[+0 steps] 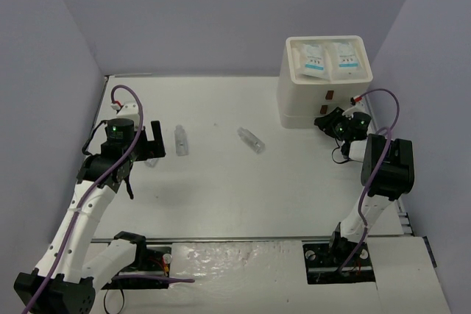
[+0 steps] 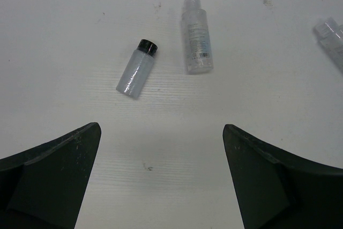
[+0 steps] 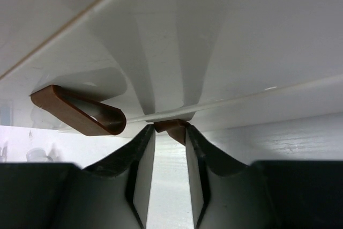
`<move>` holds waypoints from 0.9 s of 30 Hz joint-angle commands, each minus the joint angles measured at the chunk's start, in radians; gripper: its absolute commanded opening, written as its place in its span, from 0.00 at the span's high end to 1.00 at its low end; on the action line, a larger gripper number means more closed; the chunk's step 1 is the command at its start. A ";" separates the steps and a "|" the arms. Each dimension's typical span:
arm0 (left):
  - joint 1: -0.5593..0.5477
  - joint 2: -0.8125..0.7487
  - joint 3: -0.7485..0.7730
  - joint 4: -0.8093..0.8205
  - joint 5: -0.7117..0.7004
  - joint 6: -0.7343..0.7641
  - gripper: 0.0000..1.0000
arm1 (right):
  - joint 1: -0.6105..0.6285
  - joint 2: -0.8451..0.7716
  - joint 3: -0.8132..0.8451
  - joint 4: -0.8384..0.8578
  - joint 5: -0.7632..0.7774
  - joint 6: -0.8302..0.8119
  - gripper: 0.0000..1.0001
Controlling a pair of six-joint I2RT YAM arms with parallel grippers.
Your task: Organize the makeup
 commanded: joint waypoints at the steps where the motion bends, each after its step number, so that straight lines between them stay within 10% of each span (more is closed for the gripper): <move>1: 0.010 0.001 0.021 0.054 0.003 -0.009 0.03 | 0.008 -0.007 0.043 0.079 -0.020 -0.008 0.80; 7: 0.010 0.001 0.021 0.054 0.003 -0.008 0.03 | 0.007 -0.021 0.037 0.063 -0.006 -0.019 0.98; 27: 0.021 -0.012 0.019 0.058 0.016 -0.011 0.03 | -0.015 -0.257 -0.181 0.002 0.010 -0.023 1.00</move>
